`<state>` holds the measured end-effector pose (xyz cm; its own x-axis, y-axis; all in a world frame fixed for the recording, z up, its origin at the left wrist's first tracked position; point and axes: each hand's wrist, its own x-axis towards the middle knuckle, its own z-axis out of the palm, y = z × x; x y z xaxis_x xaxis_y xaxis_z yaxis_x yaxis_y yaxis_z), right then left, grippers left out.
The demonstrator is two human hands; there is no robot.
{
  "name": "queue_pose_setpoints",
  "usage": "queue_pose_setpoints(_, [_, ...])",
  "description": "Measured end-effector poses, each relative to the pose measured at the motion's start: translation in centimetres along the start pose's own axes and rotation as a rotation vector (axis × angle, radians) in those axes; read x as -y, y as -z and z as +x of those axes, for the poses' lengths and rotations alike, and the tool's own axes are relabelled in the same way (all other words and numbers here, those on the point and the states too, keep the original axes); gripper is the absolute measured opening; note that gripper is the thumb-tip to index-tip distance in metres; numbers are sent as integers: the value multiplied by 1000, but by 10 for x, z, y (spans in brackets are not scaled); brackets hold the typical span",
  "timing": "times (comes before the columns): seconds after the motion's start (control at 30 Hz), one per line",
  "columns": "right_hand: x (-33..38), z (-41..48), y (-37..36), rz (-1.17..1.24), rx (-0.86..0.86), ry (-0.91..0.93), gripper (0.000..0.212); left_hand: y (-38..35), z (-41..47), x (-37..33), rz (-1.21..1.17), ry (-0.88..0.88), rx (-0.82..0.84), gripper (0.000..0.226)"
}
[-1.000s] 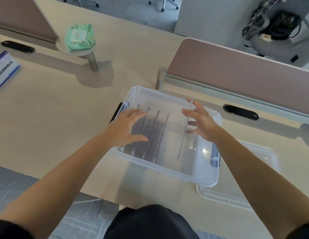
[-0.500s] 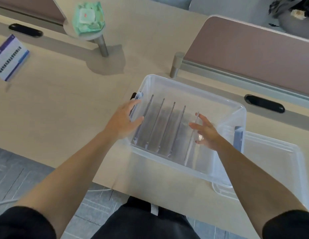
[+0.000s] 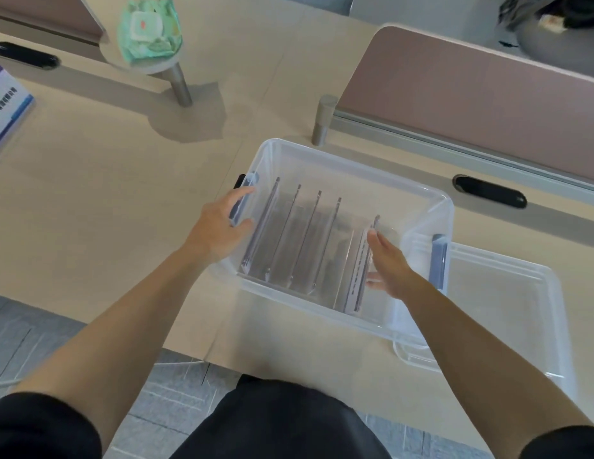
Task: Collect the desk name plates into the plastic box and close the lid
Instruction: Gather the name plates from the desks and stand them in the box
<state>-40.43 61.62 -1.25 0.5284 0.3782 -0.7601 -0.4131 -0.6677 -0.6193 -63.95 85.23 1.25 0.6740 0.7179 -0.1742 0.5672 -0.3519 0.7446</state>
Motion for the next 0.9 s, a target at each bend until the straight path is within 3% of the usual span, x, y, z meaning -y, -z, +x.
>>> queue_pose_setpoints(0.23, [-18, -15, -2, -20, 29, -38, 56, -1, -3, -3, -9, 17, 24, 58])
queue_pose_setpoints(0.47, [-9, -15, -6, 132, 176, -93, 60, 0, -6, -12, 12, 40, 15, 57])
queue_pose_setpoints(0.9, [0, -19, -15, 139, 192, -55, 65, 2, -8, -14, 18, 76, -9, 58])
